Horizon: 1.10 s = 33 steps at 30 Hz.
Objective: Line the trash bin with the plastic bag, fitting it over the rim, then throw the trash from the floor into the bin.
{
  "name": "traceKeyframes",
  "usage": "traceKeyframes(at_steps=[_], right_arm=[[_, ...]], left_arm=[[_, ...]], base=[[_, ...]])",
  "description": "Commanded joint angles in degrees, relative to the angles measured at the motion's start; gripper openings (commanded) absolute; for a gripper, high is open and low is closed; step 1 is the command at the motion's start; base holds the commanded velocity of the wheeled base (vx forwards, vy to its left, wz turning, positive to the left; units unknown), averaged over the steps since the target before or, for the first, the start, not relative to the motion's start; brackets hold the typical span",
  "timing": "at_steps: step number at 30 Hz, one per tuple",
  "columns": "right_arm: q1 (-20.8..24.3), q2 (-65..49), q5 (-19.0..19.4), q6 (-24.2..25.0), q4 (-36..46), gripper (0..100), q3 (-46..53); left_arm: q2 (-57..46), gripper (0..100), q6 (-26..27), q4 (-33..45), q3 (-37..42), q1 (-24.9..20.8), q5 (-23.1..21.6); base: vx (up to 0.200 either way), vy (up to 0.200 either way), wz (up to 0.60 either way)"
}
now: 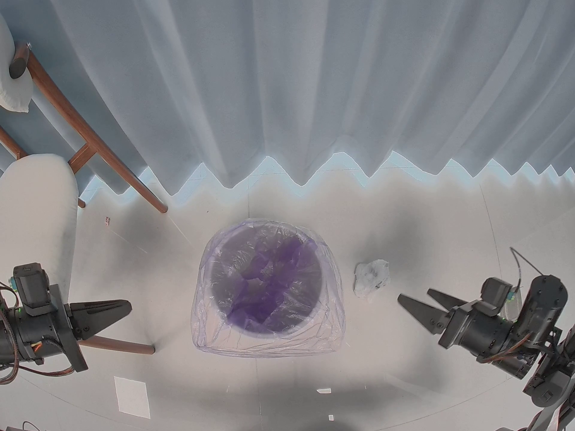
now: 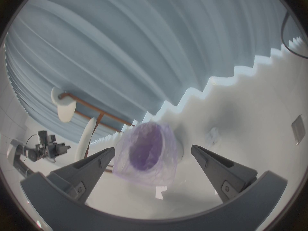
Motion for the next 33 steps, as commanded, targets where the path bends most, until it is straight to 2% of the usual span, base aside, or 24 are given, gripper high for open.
traceKeyframes(at_steps=[1,3,6,8,9,11,16,22,26,28,30,31,33], right_arm=[[-2.7,-14.1,-7.4,-4.3,4.3,100,1.3],[-2.8,-18.0,-10.3,-5.9,8.6,100,1.2],[-3.4,-23.2,-13.9,-5.6,15.0,100,1.2],[-3.6,-23.4,-14.0,-5.6,15.2,100,1.2],[-8.9,-24.2,-14.8,-5.3,16.1,100,1.2],[-11.3,-24.4,-14.8,-5.4,16.6,100,1.2],[-11.7,-25.0,-15.9,-7.2,18.7,100,1.2],[-11.5,-25.0,-16.0,-8.0,20.8,100,1.2],[-12.7,-24.9,-16.0,-8.0,20.8,100,1.2],[-14.4,-24.9,-16.0,-8.0,20.8,100,1.2],[-16.7,-25.0,-16.0,-8.0,20.8,100,1.2],[-17.2,-25.1,-16.0,-8.0,20.8,100,1.2],[-18.0,-25.2,-16.0,-8.0,20.7,100,1.2]], left_arm=[[-5.6,0,-1.7,-0.2,1.2,-1.0,9.3],[-5.9,0,-1.8,-0.4,1.2,-1.9,11.4],[-7.0,0,-1.9,-0.3,1.6,-2.1,11.6],[-7.0,0,-1.9,-0.3,1.7,-2.2,11.8],[-6.6,0,-1.8,-0.2,2.3,-3.9,12.1],[-6.3,0,-1.9,-0.2,2.5,-4.5,12.9],[-3.5,0,-1.8,-0.1,2.5,-4.8,15.3],[0.0,0,-2.6,0.0,1.6,-8.5,15.7],[3.6,0,-7.3,0.3,-1.4,-13.0,16.2],[5.9,0,-10.6,0.6,-3.8,-14.6,17.2],[8.9,0,-11.5,1.0,-6.0,-15.6,18.6],[10.0,100,-11.4,1.3,-6.7,-15.6,19.0],[13.4,100,-11.2,2.7,-9.3,-15.6,20.5]], base=[[0.0,0.0,0.0],[0.0,0.0,0.0],[0.0,0.0,0.0],[0.0,0.0,0.0],[0.0,0.0,0.0],[0.0,0.0,0.0],[0.0,0.0,0.0],[0.0,0.0,0.0],[0.0,0.0,0.0],[0.0,0.0,0.0],[0.0,0.0,0.0],[0.0,0.0,0.0],[0.0,0.0,0.0]])
